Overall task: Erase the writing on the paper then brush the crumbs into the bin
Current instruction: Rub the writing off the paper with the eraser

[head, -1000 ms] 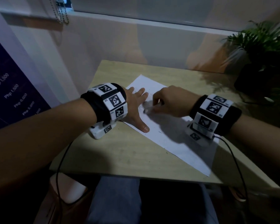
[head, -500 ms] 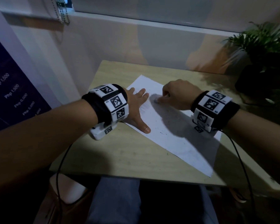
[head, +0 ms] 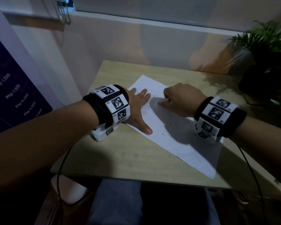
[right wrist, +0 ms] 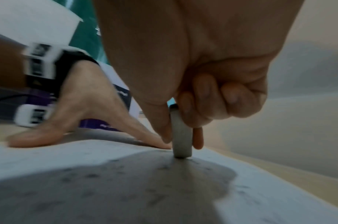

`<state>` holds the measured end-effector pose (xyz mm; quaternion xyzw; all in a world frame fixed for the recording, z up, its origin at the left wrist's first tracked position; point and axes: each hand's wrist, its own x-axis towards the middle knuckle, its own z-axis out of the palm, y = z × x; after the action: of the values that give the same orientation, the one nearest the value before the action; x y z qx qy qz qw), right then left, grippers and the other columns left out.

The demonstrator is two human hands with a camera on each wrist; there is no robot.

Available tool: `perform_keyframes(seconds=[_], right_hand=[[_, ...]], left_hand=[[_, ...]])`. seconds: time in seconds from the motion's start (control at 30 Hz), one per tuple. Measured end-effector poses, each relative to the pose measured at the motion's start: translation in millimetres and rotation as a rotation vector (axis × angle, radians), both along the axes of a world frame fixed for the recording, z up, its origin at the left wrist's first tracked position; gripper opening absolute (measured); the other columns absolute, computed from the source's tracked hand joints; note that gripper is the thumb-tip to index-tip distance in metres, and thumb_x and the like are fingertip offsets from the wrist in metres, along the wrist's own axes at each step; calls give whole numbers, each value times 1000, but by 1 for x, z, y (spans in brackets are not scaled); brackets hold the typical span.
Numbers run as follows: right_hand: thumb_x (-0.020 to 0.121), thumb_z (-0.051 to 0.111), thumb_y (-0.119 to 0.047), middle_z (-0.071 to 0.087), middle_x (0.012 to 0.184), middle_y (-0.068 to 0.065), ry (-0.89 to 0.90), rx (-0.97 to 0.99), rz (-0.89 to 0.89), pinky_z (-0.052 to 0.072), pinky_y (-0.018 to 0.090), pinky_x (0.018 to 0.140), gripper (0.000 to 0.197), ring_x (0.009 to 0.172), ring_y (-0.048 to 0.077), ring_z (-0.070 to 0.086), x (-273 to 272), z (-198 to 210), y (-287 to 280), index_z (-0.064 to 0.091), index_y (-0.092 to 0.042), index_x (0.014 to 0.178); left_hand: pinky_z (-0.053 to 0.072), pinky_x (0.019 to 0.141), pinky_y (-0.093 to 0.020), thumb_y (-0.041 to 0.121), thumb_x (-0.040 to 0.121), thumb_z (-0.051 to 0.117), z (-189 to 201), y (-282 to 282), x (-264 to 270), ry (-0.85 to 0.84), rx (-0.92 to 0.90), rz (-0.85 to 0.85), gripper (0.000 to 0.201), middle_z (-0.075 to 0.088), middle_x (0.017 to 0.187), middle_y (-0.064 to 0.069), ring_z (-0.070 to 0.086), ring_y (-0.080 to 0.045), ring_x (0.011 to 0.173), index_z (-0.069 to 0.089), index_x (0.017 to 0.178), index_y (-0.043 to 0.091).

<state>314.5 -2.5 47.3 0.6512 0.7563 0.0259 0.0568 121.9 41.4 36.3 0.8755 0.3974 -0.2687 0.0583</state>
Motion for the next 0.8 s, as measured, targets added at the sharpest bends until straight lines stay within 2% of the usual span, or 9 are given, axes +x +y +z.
perform_keyframes(seconds=[0.1, 0.23, 0.3, 0.4, 0.47, 0.53, 0.63, 0.7, 0.8], right_hand=[[94, 56, -53, 61, 85, 4, 82, -43, 64, 43, 34, 63, 37, 78, 28, 57, -7, 0, -6, 61, -17, 92], [92, 55, -62, 63, 90, 6, 90, -92, -66, 42, 34, 67, 44, 81, 28, 57, 12, 8, 17, 63, -19, 88], [95, 53, -60, 63, 90, 8, 62, -69, -79, 43, 34, 67, 44, 79, 29, 56, 12, 7, 19, 61, -17, 86], [98, 50, -53, 60, 86, 8, 3, -33, 11, 43, 34, 66, 42, 77, 29, 55, -5, -1, 8, 57, -13, 88], [96, 50, -56, 62, 88, 6, 54, -65, 48, 46, 35, 68, 42, 81, 29, 58, -12, -2, 4, 62, -15, 92], [96, 50, -56, 65, 94, 7, 67, -100, 0, 48, 37, 73, 42, 86, 30, 59, -7, 4, 11, 66, -17, 96], [101, 48, -48, 66, 98, 13, -18, -72, -97, 50, 37, 73, 43, 85, 33, 60, 7, 11, 23, 67, -9, 101], [102, 47, -45, 66, 99, 16, -77, -31, -79, 48, 36, 69, 42, 85, 33, 60, 2, 8, 20, 65, -6, 101], [101, 47, -48, 64, 94, 13, -74, -14, 24, 39, 33, 64, 40, 82, 32, 58, -13, -2, 8, 59, -11, 92]], left_hand=[[6, 125, -50, 104, 56, 46, -3, 2, 0, -6, 4, 0, 145, -28, 166, 7, -13, -26, 157, -24, 158, 28], [3, 125, -50, 105, 54, 44, -3, 2, 0, 3, 8, -5, 146, -29, 166, 7, -12, -26, 157, -24, 158, 28], [3, 125, -50, 104, 55, 44, -2, 2, 0, 0, 5, -6, 145, -28, 166, 7, -12, -26, 157, -23, 158, 28], [5, 125, -50, 104, 55, 47, -3, 2, 0, -20, 4, 1, 146, -27, 167, 7, -11, -26, 157, -22, 159, 28], [6, 125, -49, 103, 56, 48, -3, 2, 0, -18, 6, 0, 146, -27, 167, 6, -11, -26, 157, -22, 159, 27], [4, 125, -50, 103, 57, 47, -1, 1, 0, 0, 1, -1, 145, -28, 166, 6, -13, -26, 157, -24, 158, 27], [2, 125, -50, 102, 59, 46, 1, -1, 2, 16, -4, -2, 143, -30, 166, 6, -14, -27, 157, -24, 158, 27], [1, 125, -51, 102, 58, 47, 1, -1, 1, 4, -8, 2, 144, -29, 166, 6, -14, -27, 157, -24, 158, 27], [4, 125, -50, 101, 58, 50, -1, 1, 0, -26, -9, 2, 145, -26, 167, 5, -12, -28, 157, -22, 159, 26]])
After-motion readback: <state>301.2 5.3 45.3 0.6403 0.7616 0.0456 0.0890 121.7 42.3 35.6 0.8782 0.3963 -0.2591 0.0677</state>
